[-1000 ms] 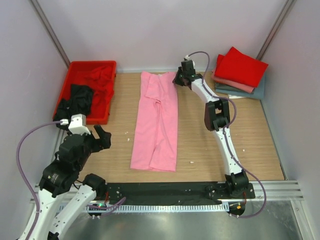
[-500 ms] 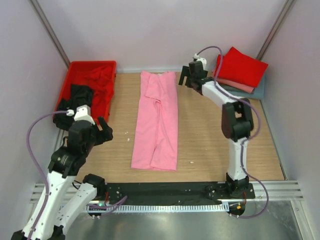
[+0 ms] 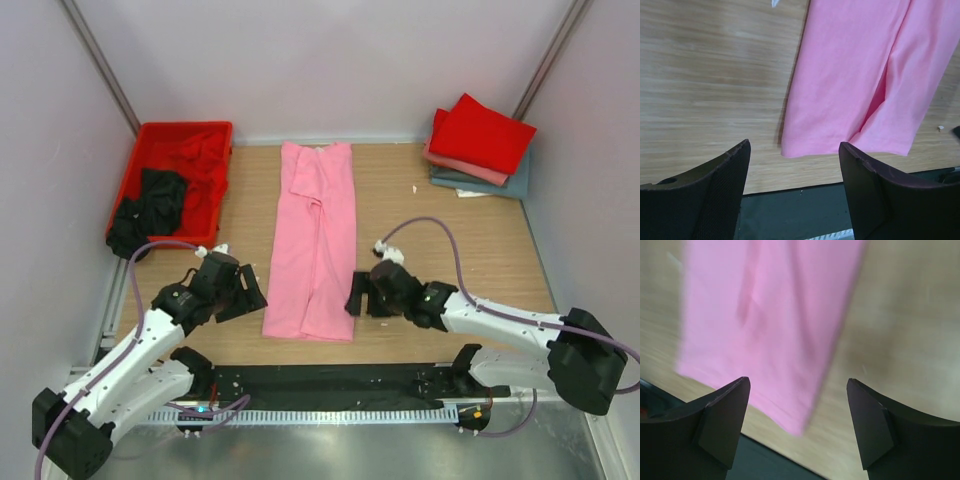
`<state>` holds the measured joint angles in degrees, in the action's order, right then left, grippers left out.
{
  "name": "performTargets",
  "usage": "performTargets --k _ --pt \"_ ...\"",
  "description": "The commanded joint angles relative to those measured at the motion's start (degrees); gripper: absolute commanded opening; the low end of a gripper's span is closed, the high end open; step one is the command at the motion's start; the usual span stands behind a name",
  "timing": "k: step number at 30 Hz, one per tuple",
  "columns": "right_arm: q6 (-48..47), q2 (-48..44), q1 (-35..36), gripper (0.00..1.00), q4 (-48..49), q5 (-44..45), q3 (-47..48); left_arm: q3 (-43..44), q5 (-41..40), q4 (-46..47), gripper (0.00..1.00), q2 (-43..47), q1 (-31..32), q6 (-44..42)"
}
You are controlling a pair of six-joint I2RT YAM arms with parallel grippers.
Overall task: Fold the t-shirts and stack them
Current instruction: Fold the tshirt
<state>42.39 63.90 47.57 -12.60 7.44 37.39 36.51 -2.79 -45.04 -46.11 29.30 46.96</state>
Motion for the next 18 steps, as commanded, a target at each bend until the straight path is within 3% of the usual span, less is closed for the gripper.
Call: performTargets --k 1,6,10,16,18 --pt "11.2 -2.7 4.9 0.83 -2.2 -0.3 -6.7 -3.3 -1.4 6.4 0.73 -0.2 3.4 6.7" --pt "14.2 -5.0 8.1 0.80 -3.0 1.1 -10.5 -9.1 -2.1 9.4 0.71 -0.2 3.7 8.9" --pt "16.5 -3.4 9.6 0.77 1.8 -0.8 -13.3 -12.9 -1.6 12.2 0.70 1.2 3.8 9.9" --pt "19.7 0.3 13.0 0.70 3.2 -0.4 -13.6 -15.3 -0.9 13.4 0.66 1.5 4.0 10.3" --pt "20.4 0.5 13.4 0.63 4.0 -0.6 -14.4 -16.1 -1.0 13.7 0.65 1.6 4.0 10.3"
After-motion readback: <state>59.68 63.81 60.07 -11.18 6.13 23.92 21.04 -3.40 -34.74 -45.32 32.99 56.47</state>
